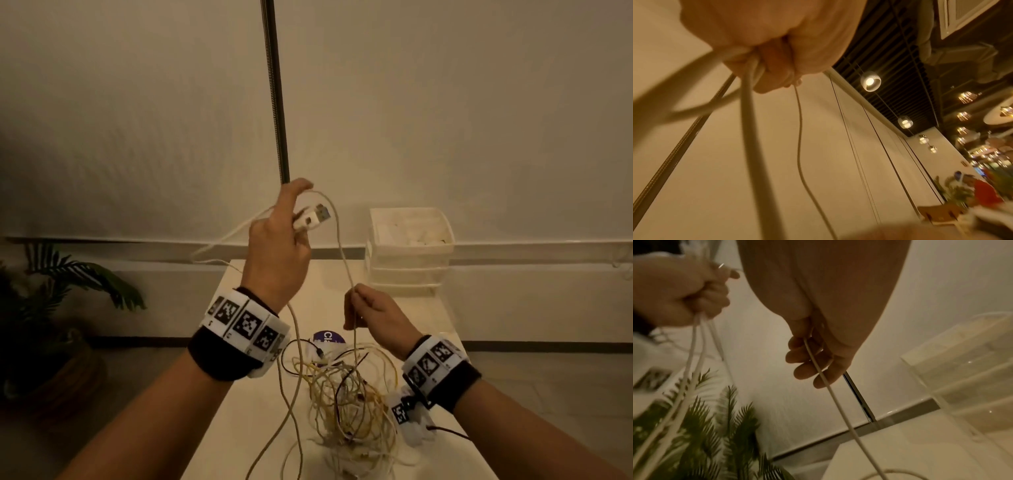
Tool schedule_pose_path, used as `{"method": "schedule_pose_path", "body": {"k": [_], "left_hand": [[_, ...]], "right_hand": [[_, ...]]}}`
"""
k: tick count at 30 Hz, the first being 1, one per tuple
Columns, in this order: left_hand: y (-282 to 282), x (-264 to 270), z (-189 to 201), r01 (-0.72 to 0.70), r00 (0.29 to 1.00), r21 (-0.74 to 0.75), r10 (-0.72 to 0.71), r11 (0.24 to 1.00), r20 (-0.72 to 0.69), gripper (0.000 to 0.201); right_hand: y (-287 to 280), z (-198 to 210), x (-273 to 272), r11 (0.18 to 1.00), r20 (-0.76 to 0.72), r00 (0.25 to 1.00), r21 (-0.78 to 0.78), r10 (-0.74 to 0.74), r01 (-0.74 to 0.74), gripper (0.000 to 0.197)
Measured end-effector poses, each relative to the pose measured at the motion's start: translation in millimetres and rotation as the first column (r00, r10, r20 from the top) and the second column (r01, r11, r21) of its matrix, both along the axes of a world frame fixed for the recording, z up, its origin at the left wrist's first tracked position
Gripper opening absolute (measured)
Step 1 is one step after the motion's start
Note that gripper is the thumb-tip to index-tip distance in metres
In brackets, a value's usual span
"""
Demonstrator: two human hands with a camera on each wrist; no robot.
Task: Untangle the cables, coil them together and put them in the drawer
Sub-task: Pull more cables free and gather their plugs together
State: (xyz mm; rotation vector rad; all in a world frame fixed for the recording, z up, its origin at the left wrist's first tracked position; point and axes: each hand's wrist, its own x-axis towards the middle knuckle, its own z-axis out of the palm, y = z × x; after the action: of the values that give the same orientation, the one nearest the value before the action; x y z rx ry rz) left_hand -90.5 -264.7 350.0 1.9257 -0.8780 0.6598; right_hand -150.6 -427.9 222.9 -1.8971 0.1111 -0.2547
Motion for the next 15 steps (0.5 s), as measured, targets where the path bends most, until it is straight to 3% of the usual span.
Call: {"method": "schedule_pose_path", "body": {"k": [3,6,8,11,15], "left_hand": [[-2,-7,-16,0.052,0.999,0.079,-0.052,0.995,-0.007,0.085],[-7,-8,-26,0.146,0.987,0.199,-0.156,0.969,0.034,0.082],[-11,-7,-32,0.192,0.981,0.293,-0.184,0.937,-0.055,0.074],[-16,-11,-37,0.218,0.966,0.224,-0.176,0.950,-0.190,0.063],[-23,-17,-33,0.197,0.965,0.077,-0.180,0.977,-0.189,0.047]], "right_hand": [[-3,20,6,0.989,0.043,0.998,0.143,-0.053,0.046,0.027],[-2,46,8,0.971,0.109,0.991,0.232,-0.081,0.053,0.026],[-2,65,8,0.972,0.170,0.980,0.225,-0.104,0.065,0.027],[-2,91,6,0.985,0.252,0.960,0.146,-0.125,0.090,0.027],[0,112,1,0.990,0.262,0.958,0.114,-0.115,0.087,0.026]]}}
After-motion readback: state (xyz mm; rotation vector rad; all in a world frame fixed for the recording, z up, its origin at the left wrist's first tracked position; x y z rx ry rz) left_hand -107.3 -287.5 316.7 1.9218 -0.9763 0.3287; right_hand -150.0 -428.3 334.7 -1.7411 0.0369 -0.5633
